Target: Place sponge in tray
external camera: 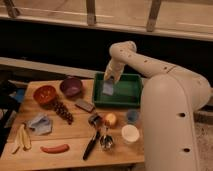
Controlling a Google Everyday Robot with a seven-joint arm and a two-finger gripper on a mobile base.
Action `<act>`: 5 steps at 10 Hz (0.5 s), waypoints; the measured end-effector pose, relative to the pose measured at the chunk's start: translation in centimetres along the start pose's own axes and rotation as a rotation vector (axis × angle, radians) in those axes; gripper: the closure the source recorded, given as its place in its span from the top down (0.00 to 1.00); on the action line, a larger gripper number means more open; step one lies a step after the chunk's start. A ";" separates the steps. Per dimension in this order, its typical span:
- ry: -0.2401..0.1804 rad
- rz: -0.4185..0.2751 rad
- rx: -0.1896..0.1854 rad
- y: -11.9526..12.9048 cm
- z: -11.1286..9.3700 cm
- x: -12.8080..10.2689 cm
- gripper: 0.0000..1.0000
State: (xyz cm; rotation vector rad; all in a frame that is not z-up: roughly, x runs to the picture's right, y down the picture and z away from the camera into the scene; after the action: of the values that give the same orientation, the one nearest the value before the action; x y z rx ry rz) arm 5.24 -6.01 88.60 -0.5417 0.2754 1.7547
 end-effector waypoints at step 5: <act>-0.006 0.011 -0.009 0.3 0.2 0.0 0.07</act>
State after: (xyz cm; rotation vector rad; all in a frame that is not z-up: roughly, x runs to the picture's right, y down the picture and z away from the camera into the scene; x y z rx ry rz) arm 4.89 -6.00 88.73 -0.5427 0.2670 1.7690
